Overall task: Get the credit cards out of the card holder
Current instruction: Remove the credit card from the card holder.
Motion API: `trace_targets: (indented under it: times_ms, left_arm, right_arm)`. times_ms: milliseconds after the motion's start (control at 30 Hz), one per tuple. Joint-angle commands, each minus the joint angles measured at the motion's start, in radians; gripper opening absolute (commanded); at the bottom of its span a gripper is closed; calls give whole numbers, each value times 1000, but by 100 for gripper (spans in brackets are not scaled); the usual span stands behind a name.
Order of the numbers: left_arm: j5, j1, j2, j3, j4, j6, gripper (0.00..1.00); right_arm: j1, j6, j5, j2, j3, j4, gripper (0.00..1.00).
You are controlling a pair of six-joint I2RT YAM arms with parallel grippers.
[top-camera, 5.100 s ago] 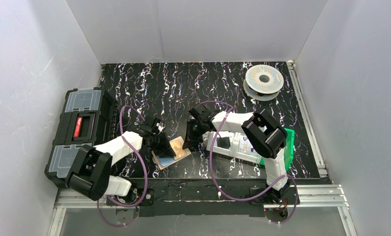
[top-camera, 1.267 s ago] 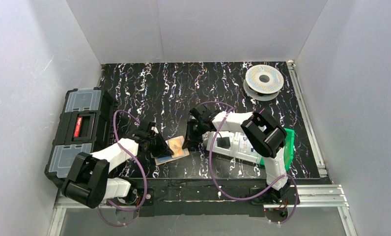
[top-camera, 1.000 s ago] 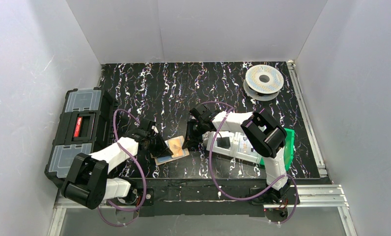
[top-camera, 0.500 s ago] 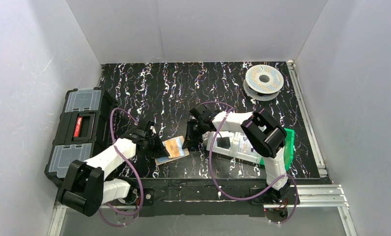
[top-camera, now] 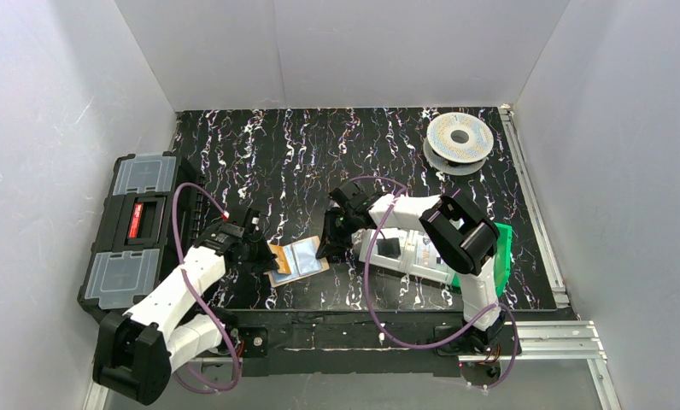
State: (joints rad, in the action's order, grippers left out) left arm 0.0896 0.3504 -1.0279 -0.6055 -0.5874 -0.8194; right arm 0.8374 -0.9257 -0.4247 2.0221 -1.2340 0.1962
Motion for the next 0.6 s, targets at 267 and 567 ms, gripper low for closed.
trace_targets:
  times_ms: [267,567]
  left_arm:
    - [20,-8,107,-123,-80,45,0]
    - [192,-24,134,-207,69,-38,0]
  right_arm:
    - [17,87,197,-156,-64,180,65]
    - [-55,29,59,-385,6,36,91]
